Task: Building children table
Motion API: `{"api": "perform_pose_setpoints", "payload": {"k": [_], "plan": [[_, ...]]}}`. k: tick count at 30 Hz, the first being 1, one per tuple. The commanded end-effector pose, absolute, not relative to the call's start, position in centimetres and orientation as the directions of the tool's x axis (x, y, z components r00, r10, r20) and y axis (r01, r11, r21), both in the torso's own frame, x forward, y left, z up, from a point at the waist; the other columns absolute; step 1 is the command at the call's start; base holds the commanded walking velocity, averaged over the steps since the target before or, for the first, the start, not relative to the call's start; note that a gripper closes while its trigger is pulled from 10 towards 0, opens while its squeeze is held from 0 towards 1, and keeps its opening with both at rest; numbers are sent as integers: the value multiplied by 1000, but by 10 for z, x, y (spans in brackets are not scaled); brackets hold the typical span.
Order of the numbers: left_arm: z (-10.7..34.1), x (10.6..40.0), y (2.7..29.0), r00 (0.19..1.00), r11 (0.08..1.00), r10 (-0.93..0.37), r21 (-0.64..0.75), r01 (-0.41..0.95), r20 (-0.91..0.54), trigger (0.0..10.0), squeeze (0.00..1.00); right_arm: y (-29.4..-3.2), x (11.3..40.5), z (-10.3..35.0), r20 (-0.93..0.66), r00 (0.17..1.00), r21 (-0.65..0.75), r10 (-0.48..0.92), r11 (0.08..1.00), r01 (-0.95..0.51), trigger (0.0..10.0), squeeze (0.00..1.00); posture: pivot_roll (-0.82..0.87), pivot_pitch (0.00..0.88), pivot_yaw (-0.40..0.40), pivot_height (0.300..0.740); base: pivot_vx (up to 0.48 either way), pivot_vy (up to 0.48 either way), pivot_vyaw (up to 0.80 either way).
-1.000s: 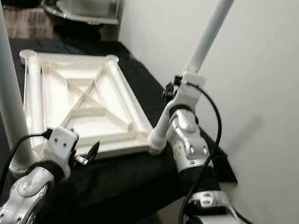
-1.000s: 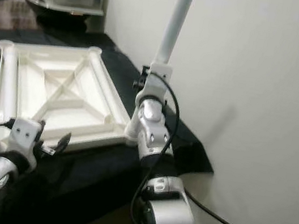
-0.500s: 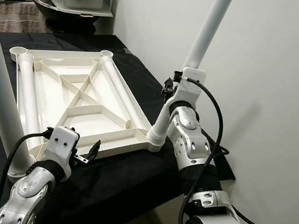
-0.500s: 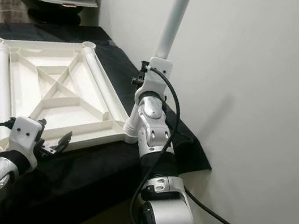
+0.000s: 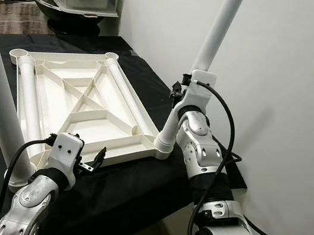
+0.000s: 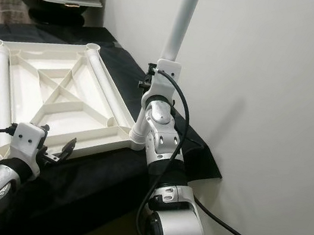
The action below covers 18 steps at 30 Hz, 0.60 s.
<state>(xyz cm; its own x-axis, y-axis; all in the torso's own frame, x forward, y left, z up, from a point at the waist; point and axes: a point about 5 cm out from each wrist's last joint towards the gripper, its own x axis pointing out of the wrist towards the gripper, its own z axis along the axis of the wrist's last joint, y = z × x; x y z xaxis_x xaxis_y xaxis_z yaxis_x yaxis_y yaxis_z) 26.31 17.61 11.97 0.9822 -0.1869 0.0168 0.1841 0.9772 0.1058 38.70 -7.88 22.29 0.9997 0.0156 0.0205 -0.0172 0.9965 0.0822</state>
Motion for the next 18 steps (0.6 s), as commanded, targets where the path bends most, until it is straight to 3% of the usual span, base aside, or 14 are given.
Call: {"api": "perform_pose_setpoints", "payload": {"k": [1, 4, 5, 6, 18], "plan": [[118, 264, 172, 979, 974, -201, 107, 198, 14, 10000, 0, -87, 384, 189, -123, 992, 62, -8, 998, 16, 10000, 0, 19, 0, -128, 740, 0, 0, 0], [118, 265, 173, 979, 974, -201, 109, 198, 15, 10000, 0, -87, 384, 196, -91, 996, 84, -4, 996, 12, 10000, 0, 20, 0, -128, 740, 0, 0, 0], [118, 265, 173, 979, 974, -201, 109, 198, 15, 10000, 0, -87, 384, 197, -89, 996, 86, -4, 996, 12, 10000, 824, 21, 0, -127, 740, 0, 0, 0], [118, 264, 173, 980, 974, -201, 110, 198, 14, 10000, 0, -87, 384, 198, -83, 997, 90, -5, 996, 13, 10000, 1000, 21, 0, -126, 740, 0, 0, 0], [118, 264, 174, 979, 973, -205, 112, 203, 12, 10000, 0, -87, 379, 231, 23, 1000, 161, 12, 987, -16, 10000, 1000, 16, 0, -118, 740, 0, 0, 0]]}}
